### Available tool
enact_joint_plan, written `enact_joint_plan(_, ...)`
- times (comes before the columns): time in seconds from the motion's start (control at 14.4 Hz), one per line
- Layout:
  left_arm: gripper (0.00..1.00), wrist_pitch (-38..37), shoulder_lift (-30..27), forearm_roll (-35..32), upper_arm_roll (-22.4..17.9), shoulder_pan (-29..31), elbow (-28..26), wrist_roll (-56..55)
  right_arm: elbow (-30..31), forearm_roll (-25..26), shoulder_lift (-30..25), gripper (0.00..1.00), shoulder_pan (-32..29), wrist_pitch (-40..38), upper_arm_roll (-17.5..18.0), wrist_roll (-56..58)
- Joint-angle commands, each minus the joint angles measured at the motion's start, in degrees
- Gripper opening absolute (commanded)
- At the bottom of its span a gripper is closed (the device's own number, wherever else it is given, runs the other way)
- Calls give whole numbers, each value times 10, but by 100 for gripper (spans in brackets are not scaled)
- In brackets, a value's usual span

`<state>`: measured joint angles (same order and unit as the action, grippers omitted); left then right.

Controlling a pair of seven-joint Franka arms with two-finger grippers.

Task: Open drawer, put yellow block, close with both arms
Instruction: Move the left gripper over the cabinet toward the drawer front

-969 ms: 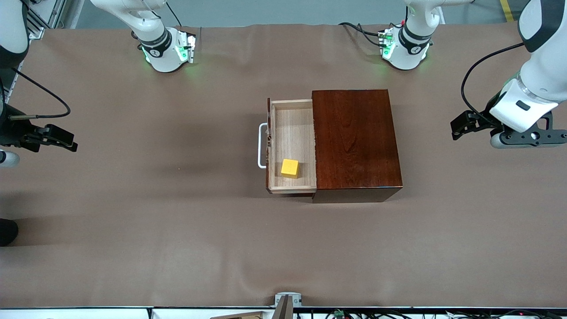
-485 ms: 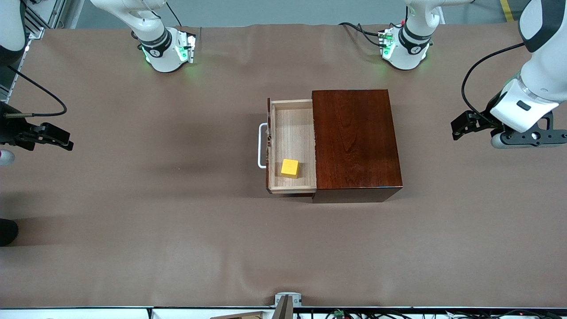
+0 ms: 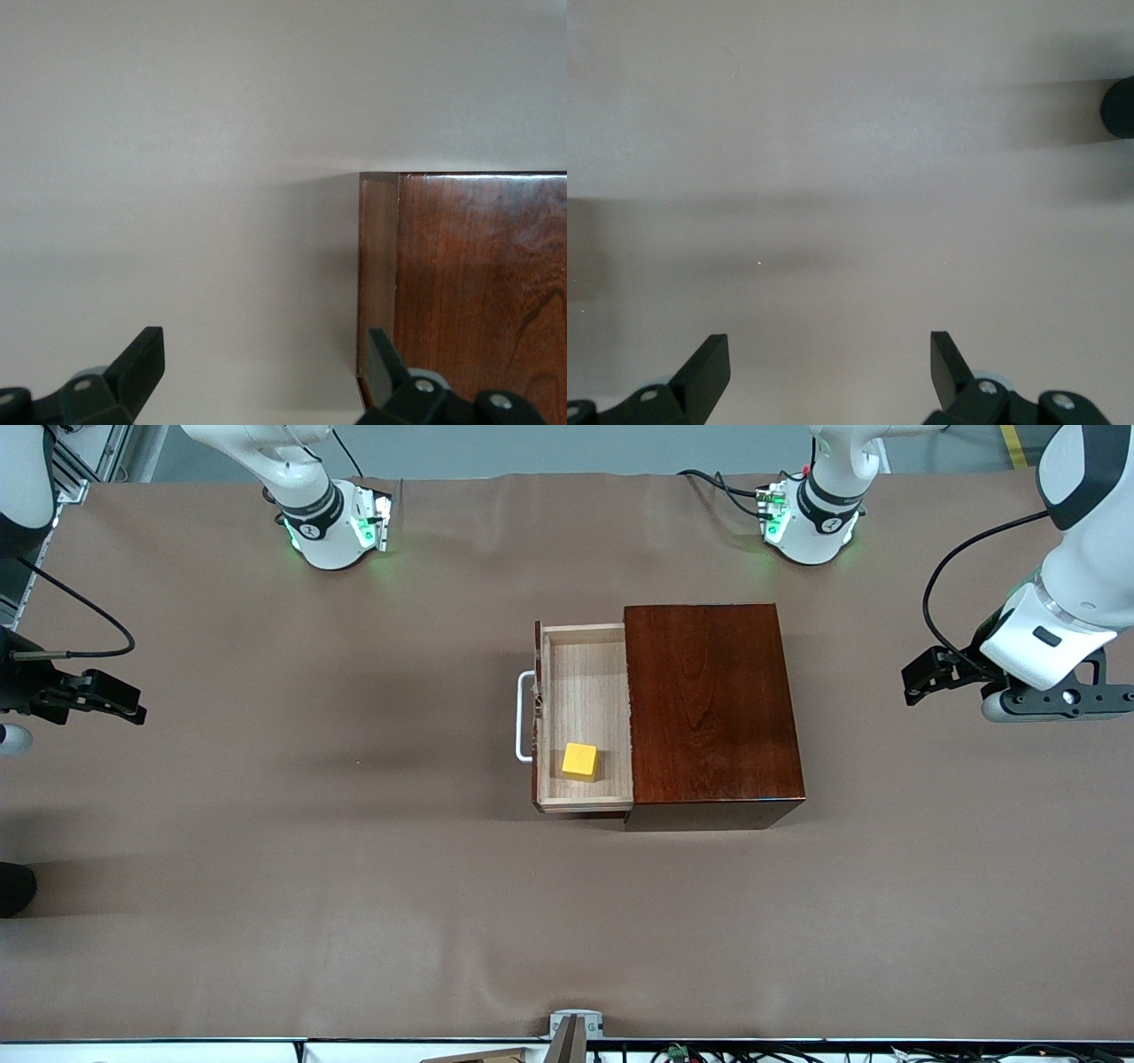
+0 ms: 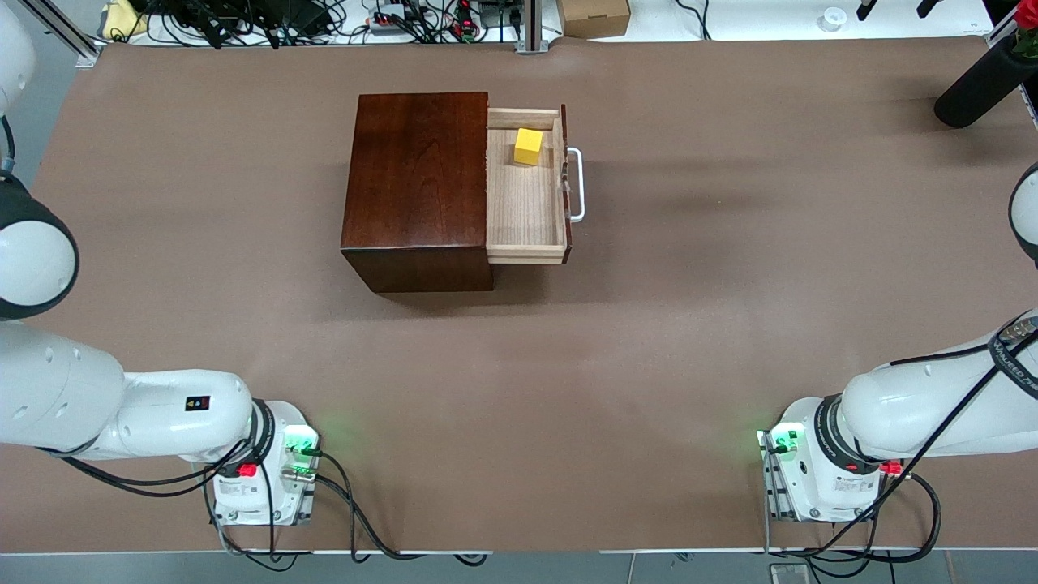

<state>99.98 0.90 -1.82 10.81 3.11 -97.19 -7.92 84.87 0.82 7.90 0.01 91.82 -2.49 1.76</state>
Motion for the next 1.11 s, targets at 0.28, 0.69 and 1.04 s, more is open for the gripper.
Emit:
enact_joint_plan(0.28, 100, 2, 26, 9, 7, -33, 14, -38, 1, 9, -10, 100, 2, -8, 0, -4)
enact_joint_plan(0.69, 100, 3, 55, 3, 7, -74, 38, -95, 1, 9, -10, 100, 1, -8, 0, -4)
enact_joint_plan(1.04, 100, 6, 78, 2, 7, -117, 61, -169, 0, 9, -10, 100, 1, -8, 0, -4)
